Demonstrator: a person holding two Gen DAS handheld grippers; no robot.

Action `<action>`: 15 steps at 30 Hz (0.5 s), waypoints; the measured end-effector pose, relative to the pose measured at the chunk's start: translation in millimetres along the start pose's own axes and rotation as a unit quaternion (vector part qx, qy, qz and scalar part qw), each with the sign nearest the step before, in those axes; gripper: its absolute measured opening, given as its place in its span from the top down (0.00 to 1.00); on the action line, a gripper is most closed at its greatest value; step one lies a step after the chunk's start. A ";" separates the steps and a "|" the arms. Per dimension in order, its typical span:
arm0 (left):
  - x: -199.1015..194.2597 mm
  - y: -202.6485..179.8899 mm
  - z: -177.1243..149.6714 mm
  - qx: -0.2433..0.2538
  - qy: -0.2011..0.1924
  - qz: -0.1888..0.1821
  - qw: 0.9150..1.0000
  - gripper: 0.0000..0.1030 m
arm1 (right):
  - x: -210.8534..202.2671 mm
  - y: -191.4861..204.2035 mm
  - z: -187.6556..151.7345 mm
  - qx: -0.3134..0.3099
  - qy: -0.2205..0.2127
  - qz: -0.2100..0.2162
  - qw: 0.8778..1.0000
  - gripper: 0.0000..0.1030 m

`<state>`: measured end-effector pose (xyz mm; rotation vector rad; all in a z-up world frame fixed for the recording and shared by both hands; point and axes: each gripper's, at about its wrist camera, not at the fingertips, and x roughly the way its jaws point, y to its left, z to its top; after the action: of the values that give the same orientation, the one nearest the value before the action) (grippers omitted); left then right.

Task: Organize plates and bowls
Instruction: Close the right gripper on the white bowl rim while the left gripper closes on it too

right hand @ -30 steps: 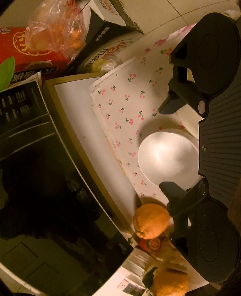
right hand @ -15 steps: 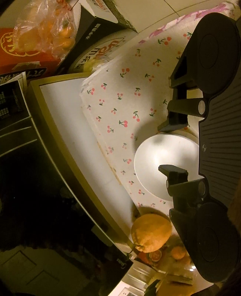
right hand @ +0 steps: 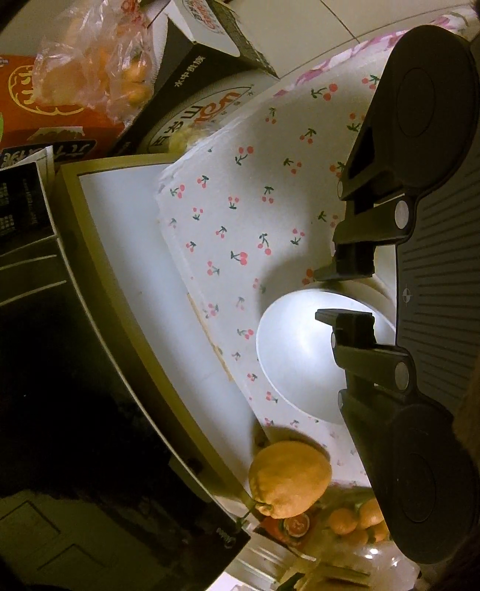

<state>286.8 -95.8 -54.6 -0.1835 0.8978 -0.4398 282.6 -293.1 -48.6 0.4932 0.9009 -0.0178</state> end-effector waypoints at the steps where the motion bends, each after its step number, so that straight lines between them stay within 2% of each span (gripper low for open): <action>1: -1.0 -0.7 0.2 0.000 -0.001 0.000 1.000 0.82 | -1.3 0.6 0.0 0.000 -0.001 0.000 1.000 0.85; 15: -37.8 -12.5 0.5 0.003 -0.018 0.001 1.000 0.82 | -44.6 16.3 -4.0 -0.010 -0.016 0.007 1.000 0.85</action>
<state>263.1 -90.3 -23.1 -0.1842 0.8620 -0.4359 255.1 -285.3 -10.4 0.4798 0.8649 -0.0040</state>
